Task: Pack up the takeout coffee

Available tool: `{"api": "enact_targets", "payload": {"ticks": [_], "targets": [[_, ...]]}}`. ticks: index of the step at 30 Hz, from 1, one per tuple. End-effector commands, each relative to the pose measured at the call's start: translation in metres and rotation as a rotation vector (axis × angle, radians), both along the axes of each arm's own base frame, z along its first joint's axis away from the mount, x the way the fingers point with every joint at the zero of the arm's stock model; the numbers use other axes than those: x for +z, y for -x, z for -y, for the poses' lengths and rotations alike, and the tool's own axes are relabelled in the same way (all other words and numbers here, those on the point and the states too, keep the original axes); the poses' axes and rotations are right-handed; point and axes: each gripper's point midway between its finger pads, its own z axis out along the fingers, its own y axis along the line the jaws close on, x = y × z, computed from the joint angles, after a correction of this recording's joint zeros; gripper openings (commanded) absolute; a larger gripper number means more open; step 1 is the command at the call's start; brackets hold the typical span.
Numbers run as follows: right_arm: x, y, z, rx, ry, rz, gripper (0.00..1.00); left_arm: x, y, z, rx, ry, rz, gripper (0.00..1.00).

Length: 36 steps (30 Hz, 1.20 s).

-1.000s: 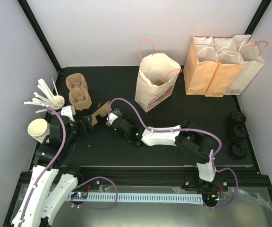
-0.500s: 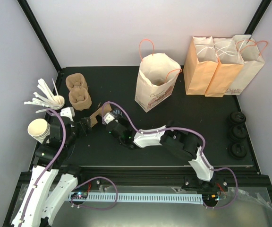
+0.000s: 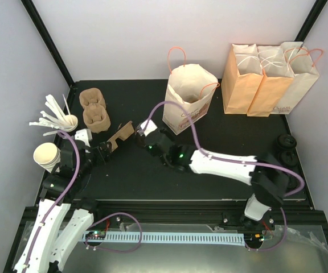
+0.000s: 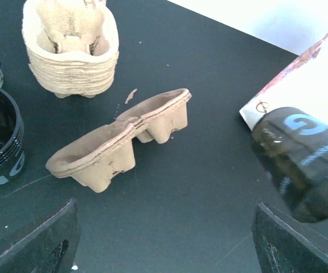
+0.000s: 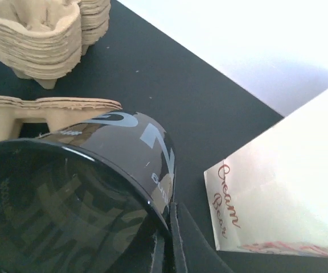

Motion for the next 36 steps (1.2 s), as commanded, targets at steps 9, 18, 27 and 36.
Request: {"api": "enact_targets", "payload": {"ticks": [9, 18, 27, 36], "targets": [[-0.037, 0.067, 0.109, -0.053, 0.014, -0.817, 0.05, -0.009, -0.006, 0.031, -0.155, 0.083, 0.004, 0.86], [-0.078, 0.067, 0.143, -0.107, 0.073, -0.975, 0.05, -0.02, -0.01, 0.048, -0.225, 0.144, -0.012, 0.87], [-0.105, 0.047, 0.144, -0.146, 0.115, -1.002, 0.11, -0.033, -0.012, 0.053, -0.251, 0.139, -0.072, 0.87], [-0.101, 0.035, 0.148, -0.186, 0.115, -0.951, 0.44, -0.031, -0.013, 0.056, -0.279, 0.124, -0.076, 0.88]]}}
